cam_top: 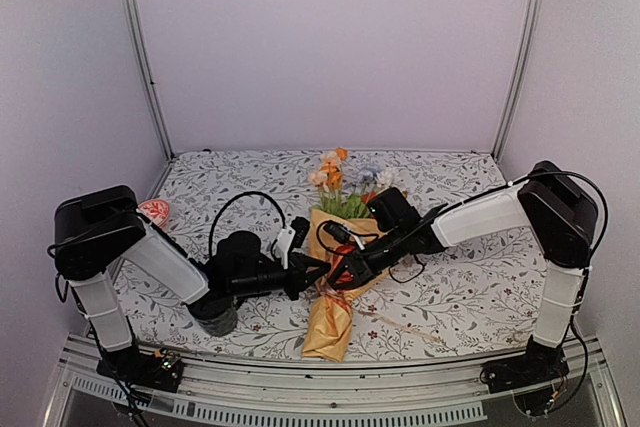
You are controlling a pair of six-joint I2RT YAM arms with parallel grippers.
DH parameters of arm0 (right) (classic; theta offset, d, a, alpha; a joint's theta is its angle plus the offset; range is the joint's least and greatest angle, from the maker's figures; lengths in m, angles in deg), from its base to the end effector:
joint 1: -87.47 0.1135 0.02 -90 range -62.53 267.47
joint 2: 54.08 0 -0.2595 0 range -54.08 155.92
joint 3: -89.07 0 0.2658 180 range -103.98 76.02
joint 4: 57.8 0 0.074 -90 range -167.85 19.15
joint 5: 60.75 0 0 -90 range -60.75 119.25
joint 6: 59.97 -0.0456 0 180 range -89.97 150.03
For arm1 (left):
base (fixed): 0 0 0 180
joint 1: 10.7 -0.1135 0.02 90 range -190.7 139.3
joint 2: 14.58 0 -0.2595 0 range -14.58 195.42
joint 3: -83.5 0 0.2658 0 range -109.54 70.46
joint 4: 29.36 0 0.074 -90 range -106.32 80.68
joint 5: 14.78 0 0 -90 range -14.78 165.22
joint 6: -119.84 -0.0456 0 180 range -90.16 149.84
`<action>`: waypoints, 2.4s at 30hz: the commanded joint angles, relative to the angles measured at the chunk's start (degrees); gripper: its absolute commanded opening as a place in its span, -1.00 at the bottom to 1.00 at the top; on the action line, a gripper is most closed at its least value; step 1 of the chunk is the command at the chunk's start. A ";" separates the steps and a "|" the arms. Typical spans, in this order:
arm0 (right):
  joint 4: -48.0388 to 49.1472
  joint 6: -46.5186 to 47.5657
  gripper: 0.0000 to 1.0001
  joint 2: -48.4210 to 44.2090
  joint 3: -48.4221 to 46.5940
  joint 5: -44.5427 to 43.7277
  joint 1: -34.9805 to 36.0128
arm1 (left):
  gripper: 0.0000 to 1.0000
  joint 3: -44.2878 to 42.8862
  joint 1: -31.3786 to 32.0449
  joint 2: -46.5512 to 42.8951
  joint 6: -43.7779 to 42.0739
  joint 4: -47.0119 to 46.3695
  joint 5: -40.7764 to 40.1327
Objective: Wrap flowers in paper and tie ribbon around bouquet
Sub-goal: Cross the half-tied ribbon over the folded bouquet.
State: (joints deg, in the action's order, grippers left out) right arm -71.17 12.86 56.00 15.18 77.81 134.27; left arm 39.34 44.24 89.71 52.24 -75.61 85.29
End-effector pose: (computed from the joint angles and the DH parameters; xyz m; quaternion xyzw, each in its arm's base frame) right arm 0.2429 0.3086 0.1210 -0.3561 0.7906 0.4942 0.0628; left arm 0.1841 -0.2762 0.1060 0.2717 0.7378 -0.4377 0.4363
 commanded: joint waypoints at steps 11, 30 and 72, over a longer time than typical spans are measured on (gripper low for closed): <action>4.20 -0.37 -0.56 -1.65 2.28 2.84 0.13 | -1.00 -2.37 -1.59 2.36 1.43 2.25 -0.13; -2.05 3.35 -1.00 -0.30 -1.29 -3.12 2.35 | -1.00 -2.24 -1.65 2.41 1.41 1.91 -0.04; -3.75 -3.89 -1.00 -13.10 7.33 -18.16 0.58 | -1.00 0.13 -2.37 -1.06 3.27 4.98 -1.22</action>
State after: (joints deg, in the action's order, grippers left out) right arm -76.89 11.31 45.68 19.84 59.88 135.02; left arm 38.29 42.86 90.93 55.01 -72.52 84.78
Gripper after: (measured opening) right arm 0.007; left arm 0.005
